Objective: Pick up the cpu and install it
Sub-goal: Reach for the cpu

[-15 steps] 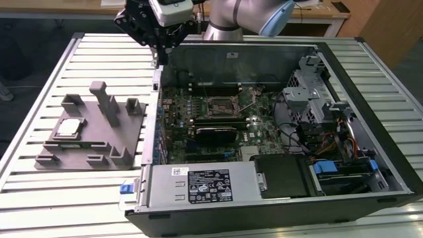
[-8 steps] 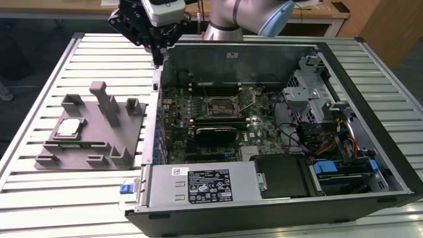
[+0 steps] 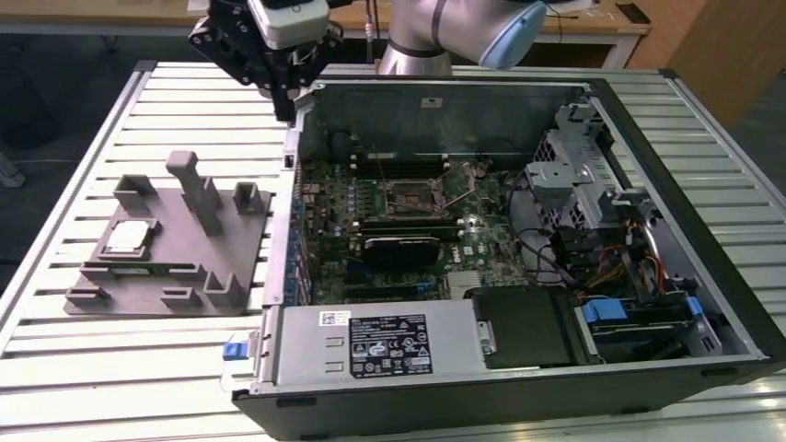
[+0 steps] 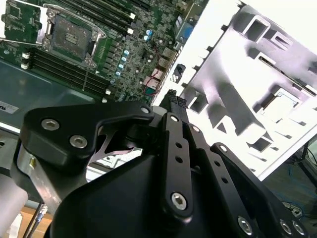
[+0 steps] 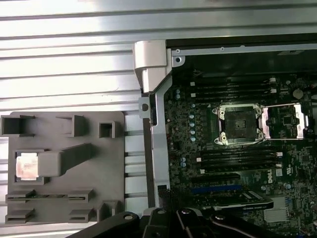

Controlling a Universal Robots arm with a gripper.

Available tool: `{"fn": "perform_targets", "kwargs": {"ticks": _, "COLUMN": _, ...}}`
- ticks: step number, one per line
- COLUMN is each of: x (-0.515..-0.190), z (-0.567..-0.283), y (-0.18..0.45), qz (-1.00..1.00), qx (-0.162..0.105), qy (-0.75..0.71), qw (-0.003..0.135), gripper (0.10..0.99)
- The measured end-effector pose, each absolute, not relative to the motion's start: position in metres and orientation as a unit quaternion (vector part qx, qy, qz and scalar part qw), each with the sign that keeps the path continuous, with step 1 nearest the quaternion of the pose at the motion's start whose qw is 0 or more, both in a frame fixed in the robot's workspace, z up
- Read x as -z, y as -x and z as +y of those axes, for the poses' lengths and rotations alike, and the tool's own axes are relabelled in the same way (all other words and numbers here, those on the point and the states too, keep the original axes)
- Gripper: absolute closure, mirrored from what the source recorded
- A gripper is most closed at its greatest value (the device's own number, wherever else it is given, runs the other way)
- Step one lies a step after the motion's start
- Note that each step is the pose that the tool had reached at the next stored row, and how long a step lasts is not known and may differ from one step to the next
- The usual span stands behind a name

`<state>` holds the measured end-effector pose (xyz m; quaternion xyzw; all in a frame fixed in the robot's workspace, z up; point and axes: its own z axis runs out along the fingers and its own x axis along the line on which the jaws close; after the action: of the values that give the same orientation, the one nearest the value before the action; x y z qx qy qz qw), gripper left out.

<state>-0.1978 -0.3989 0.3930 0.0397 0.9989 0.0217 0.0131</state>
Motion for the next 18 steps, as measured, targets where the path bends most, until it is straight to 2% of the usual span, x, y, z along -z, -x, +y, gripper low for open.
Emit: {"fn": "perform_targets", "kwargs": {"ticks": 18, "x": -0.393, "z": -0.399, "y": 0.22, "qz": 0.999, "qx": -0.022, "qy": -0.04, "qw": 0.013, "gripper": 0.98}}
